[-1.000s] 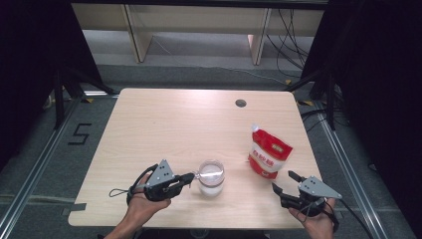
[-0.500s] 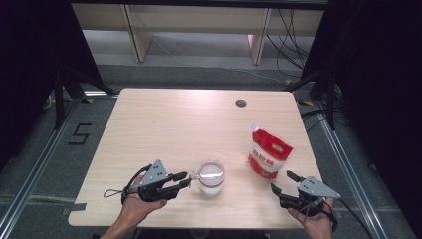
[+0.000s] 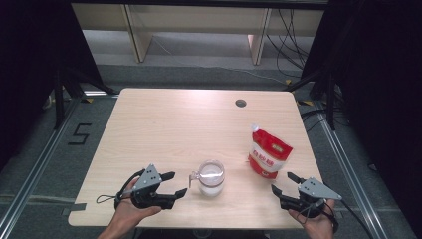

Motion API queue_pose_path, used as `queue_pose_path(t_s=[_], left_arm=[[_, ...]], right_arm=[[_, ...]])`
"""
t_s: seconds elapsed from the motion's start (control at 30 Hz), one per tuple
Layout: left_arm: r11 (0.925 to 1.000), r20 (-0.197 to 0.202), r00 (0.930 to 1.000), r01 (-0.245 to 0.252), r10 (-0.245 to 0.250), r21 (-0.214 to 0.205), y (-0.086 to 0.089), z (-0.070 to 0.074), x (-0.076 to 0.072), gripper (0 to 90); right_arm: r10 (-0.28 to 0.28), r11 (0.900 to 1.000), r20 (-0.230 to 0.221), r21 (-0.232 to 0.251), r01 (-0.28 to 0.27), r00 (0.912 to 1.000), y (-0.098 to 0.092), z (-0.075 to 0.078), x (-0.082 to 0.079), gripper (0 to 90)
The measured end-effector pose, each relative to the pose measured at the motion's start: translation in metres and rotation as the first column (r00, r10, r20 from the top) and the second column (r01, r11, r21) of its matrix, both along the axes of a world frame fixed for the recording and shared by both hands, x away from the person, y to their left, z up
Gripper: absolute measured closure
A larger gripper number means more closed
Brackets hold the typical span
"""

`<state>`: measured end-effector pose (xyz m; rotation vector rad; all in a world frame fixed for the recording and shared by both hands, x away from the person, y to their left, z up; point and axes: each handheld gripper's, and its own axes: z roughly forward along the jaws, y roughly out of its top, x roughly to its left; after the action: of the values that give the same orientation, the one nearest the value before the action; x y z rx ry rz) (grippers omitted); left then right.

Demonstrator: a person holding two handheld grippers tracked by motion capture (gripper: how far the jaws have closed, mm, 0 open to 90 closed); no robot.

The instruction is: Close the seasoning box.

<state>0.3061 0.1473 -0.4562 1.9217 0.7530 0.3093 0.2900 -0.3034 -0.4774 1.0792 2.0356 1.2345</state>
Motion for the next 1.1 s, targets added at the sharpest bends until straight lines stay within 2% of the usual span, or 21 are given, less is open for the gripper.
queue_pose_path(t_s=[0.07, 0.17, 0.2, 0.23, 0.4, 0.43, 0.5, 0.53, 0.6, 0.67, 0.7, 0.77, 0.8, 0.83, 0.9, 0.93, 1.0, 1.03, 1.07, 1.1], left_arm=[[1.0000, -0.003, 1.0000, 0.001, -0.001, -0.008, 0.001, -0.001, 0.000, 29.7], [1.0000, -0.006, 1.0000, 0.000, 0.000, 0.006, 0.003, -0.002, -0.001, 28.6], [1.0000, -0.010, 0.9999, -0.001, 0.001, 0.000, 0.003, -0.002, -0.001, 28.1], [1.0000, -0.009, 1.0000, 0.000, 0.000, 0.005, 0.004, -0.002, -0.002, 27.6], [1.0000, -0.012, 0.9999, -0.007, 0.007, 0.006, 0.006, -0.003, -0.005, 26.7], [0.9999, 0.000, 1.0000, 0.005, -0.005, 0.010, 0.007, -0.004, -0.005, 26.6], [0.9999, -0.001, 1.0000, 0.009, -0.009, 0.014, 0.008, -0.004, -0.005, 26.0], [0.9999, -0.011, 0.9999, 0.002, -0.002, 0.012, 0.008, -0.005, -0.006, 25.3], [0.9999, -0.024, 0.9997, -0.009, 0.010, 0.011, 0.008, -0.006, -0.008, 24.6], [1.0000, -0.022, 0.9997, -0.006, 0.006, 0.005, 0.009, -0.008, -0.008, 23.9], [0.9998, -0.019, 0.9998, -0.003, 0.004, 0.019, 0.010, -0.009, -0.009, 23.7], [0.9997, -0.028, 0.9995, -0.012, 0.012, 0.020, 0.011, -0.010, -0.010, 23.2], [0.9997, -0.025, 0.9996, -0.011, 0.012, 0.022, 0.012, -0.010, -0.011, 23.2], [0.9995, -0.016, 0.9999, -0.002, 0.003, 0.032, 0.013, -0.010, -0.010, 23.2], [0.9997, -0.013, 0.9999, 0.001, -0.001, 0.024, 0.014, -0.011, -0.011, 23.0], [0.9998, -0.013, 0.9999, -0.001, 0.001, 0.019, 0.014, -0.012, -0.012, 23.0], [0.9997, -0.010, 0.9999, 0.005, -0.004, 0.023, 0.016, -0.012, -0.013, 22.9], [0.9997, -0.010, 0.9999, 0.005, -0.004, 0.023, 0.016, -0.012, -0.013, 22.9], [0.9999, -0.028, 0.9995, -0.012, 0.012, 0.009, 0.016, -0.012, -0.015, 22.8], [0.9998, -0.025, 0.9996, -0.014, 0.015, 0.012, 0.017, -0.012, -0.015, 22.7]], right_arm=[[0.014, 0.9998, 0.026, -0.015, -0.014, 0.9996, -0.002, 0.000, 0.002, 28.6], [0.017, 0.9998, 0.020, -0.005, -0.017, 0.9997, -0.002, 0.000, 0.002, 28.4], [0.015, 0.9999, 0.019, -0.004, -0.014, 0.9997, -0.002, 0.000, 0.001, 28.4], [0.005, 1.0000, 0.003, 0.001, -0.005, 1.0000, -0.001, 0.000, 0.000, 28.4], [0.025, 0.9997, 0.022, 0.001, -0.025, 0.9994, -0.001, 0.000, 0.002, 28.2], [0.025, 0.9997, 0.024, 0.003, -0.025, 0.9994, -0.001, 0.000, 0.002, 28.1], [0.026, 0.9996, 0.019, 0.007, -0.026, 0.9995, -0.001, 0.001, 0.001, 27.5], [0.014, 0.9996, -0.001, 0.025, -0.014, 0.9999, 0.000, 0.001, -0.001, 27.3], [0.028, 0.9996, 0.018, 0.007, -0.028, 0.9995, 0.000, 0.001, 0.001, 26.4], [0.028, 0.9991, 0.008, 0.031, -0.029, 0.9996, 0.001, 0.001, 0.000, 26.1], [0.035, 0.9991, 0.022, 0.022, -0.035, 0.9991, 0.000, 0.000, 0.001, 25.6], [0.041, 0.9988, 0.009, 0.025, -0.041, 0.9991, 0.002, 0.001, -0.001, 24.5], [0.038, 0.9989, 0.021, 0.029, -0.038, 0.9991, 0.003, 0.001, -0.001, 24.4], [0.041, 0.9987, 0.010, 0.029, -0.042, 0.9991, 0.003, 0.002, -0.002, 24.2], [0.026, 0.9986, 0.001, 0.045, -0.026, 0.9997, 0.005, 0.002, -0.005, 24.0], [0.040, 0.9987, 0.007, 0.032, -0.040, 0.9992, 0.005, 0.002, -0.004, 23.8], [0.048, 0.9980, 0.008, 0.040, -0.048, 0.9988, 0.006, 0.002, -0.005, 23.6], [0.048, 0.9980, 0.008, 0.040, -0.048, 0.9988, 0.006, 0.002, -0.005, 23.6], [0.028, 0.9988, -0.005, 0.040, -0.027, 0.9996, 0.007, 0.002, -0.008, 23.2], [0.035, 0.9990, 0.002, 0.028, -0.035, 0.9994, 0.007, 0.002, -0.008, 22.9]])
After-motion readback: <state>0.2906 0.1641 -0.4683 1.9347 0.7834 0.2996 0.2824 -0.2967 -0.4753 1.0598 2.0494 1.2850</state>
